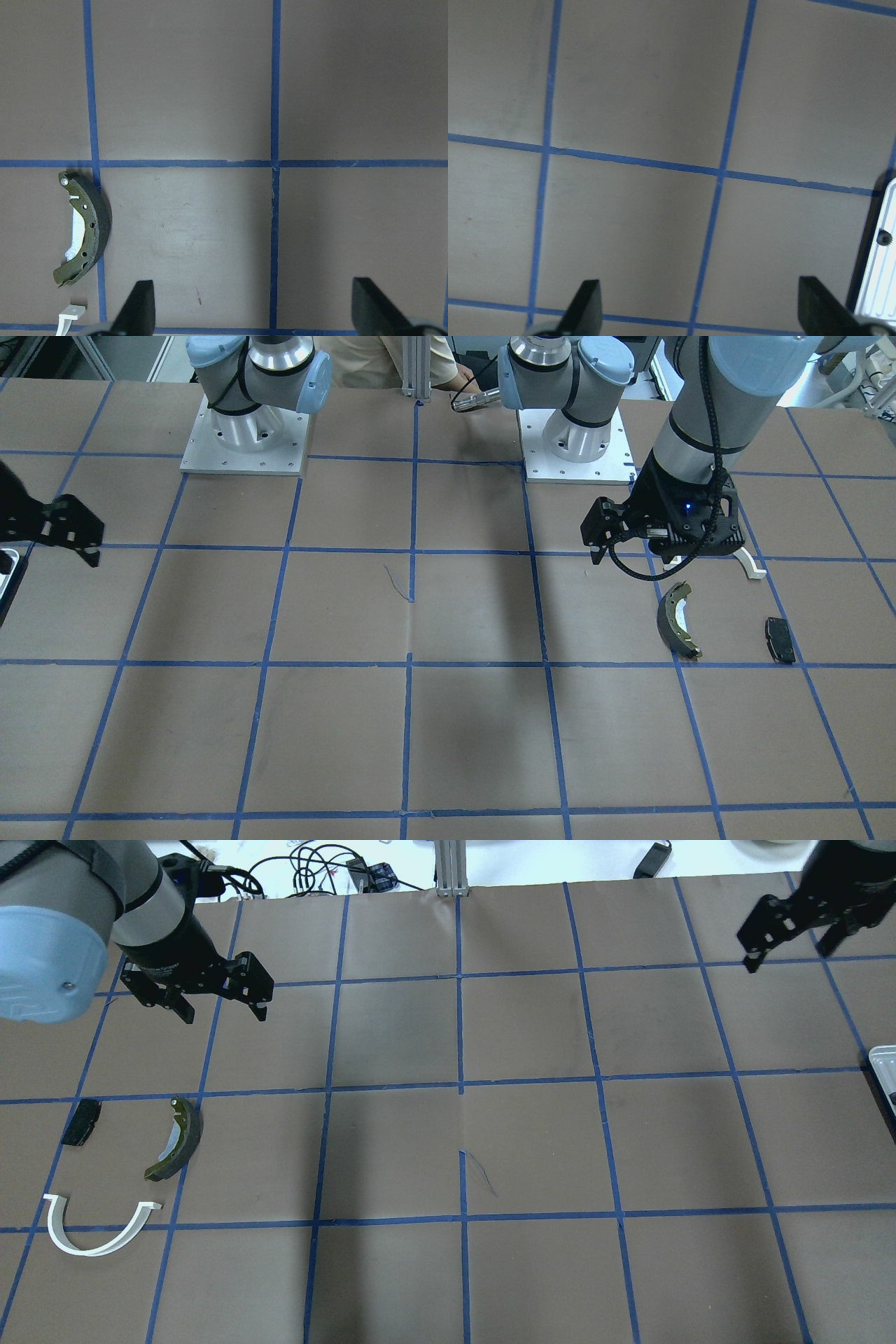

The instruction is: Place bearing gear from tray to pile

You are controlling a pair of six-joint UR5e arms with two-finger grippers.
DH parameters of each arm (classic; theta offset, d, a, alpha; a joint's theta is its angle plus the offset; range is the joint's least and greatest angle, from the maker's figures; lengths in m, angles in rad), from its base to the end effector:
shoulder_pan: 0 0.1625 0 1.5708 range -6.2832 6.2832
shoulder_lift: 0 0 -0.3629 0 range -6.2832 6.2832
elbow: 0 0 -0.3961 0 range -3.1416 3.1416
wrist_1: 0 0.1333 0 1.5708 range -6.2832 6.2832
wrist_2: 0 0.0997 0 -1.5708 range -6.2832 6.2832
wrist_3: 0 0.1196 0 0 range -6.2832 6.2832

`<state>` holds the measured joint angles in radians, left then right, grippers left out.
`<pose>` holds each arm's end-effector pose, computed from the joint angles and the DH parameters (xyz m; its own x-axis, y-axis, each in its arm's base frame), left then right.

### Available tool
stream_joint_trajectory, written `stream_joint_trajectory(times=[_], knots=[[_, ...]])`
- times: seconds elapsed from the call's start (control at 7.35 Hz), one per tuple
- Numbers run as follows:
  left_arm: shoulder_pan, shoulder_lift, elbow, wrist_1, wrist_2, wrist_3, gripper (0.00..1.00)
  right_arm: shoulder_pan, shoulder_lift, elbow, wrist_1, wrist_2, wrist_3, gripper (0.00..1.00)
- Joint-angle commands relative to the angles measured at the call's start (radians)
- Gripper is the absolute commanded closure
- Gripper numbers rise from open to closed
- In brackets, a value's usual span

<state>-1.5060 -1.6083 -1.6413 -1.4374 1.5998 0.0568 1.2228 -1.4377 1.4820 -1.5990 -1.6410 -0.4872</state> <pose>-0.0965 -0.5174 0.3655 -0.9995 -0.0087 -0.0304 -0.0080 0.9997 -0.0237 -0.0673 -0.5518 0.3838 -0.9886 -0.1404 0.0544 -0.1379 0.9893 0.0471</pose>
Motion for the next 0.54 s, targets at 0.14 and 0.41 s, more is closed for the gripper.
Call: stream_joint_trajectory(times=[0.14,0.41], knots=[[0.001,-0.002,0.000,0.000,-0.001,0.000,0.00,-0.286,0.142,0.009,-0.176,-0.023,-0.235,0.00],[0.000,0.004,-0.008,0.000,0.000,0.000,0.00,-0.414,0.291,0.009,-0.339,-0.016,-0.426,0.00]])
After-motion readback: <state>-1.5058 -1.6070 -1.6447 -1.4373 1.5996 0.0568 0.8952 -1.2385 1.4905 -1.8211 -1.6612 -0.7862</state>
